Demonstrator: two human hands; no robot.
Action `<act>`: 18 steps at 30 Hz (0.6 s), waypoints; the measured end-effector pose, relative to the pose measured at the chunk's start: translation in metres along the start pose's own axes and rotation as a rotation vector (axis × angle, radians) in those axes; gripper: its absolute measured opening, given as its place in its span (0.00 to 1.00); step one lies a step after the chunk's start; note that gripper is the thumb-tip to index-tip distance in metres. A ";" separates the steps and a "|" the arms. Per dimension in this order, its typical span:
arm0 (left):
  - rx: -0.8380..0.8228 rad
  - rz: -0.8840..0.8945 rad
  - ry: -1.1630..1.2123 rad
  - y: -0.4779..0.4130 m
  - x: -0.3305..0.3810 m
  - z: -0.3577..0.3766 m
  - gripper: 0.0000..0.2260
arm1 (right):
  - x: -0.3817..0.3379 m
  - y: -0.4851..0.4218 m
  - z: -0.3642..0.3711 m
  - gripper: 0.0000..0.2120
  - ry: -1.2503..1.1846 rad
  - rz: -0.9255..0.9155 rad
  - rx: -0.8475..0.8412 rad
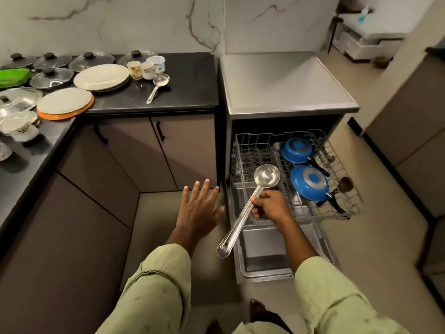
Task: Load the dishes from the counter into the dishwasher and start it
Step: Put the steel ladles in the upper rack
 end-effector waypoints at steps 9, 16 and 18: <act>-0.053 0.096 0.001 -0.003 0.146 0.018 0.28 | 0.023 0.029 -0.139 0.06 -0.008 0.010 0.070; -0.150 0.116 0.017 -0.013 0.281 0.057 0.28 | 0.048 0.021 -0.282 0.10 0.021 0.059 0.130; -0.186 0.112 -0.008 -0.014 0.299 0.066 0.28 | 0.051 0.015 -0.305 0.08 0.019 0.075 0.136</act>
Point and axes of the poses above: each hand's wrist, its own y-axis away from the middle knuckle, its own z-axis out of the palm, x = y × z, the point moved 8 cm from there along -y, towards the middle knuckle, and after that the axes turned 10 degrees about -z, right-handed, at the moved point
